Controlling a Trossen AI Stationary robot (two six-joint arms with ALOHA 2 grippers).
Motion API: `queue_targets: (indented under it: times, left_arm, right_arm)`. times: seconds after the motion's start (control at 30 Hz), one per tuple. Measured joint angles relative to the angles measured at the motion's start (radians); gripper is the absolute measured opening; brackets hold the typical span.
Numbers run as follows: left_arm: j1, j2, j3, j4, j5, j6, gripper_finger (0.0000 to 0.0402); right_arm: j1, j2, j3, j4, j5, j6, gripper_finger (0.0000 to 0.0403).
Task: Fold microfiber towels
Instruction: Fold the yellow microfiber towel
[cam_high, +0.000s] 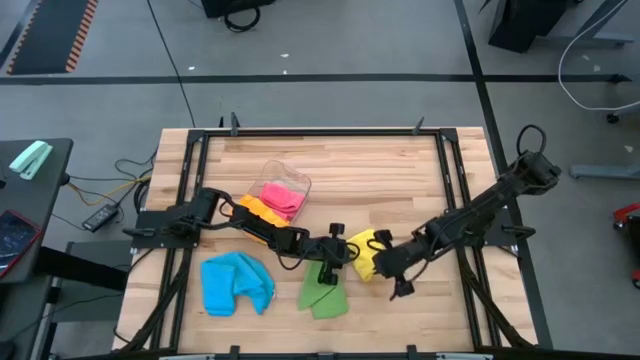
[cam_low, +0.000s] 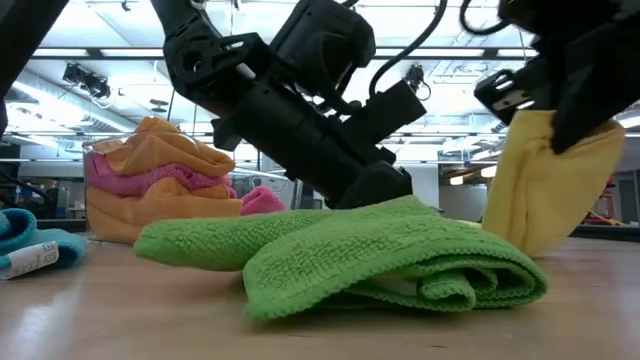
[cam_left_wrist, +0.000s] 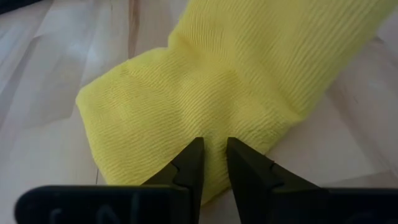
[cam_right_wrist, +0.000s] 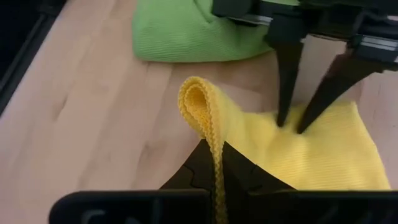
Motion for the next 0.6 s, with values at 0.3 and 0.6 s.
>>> queue_targets:
  times: [0.3, 0.6]
  left_arm:
    - [0.000, 0.000, 0.000, -0.004, 0.000, 0.018, 0.0077]
    - [0.000, 0.002, 0.000, -0.011, 0.000, 0.018, 0.0073]
  right_arm:
    - [-0.162, 0.044, -0.002, 0.000, -0.124, -0.149, 0.0013]
    - [-0.280, 0.070, -0.002, -0.002, -0.099, -0.266, 0.0012]
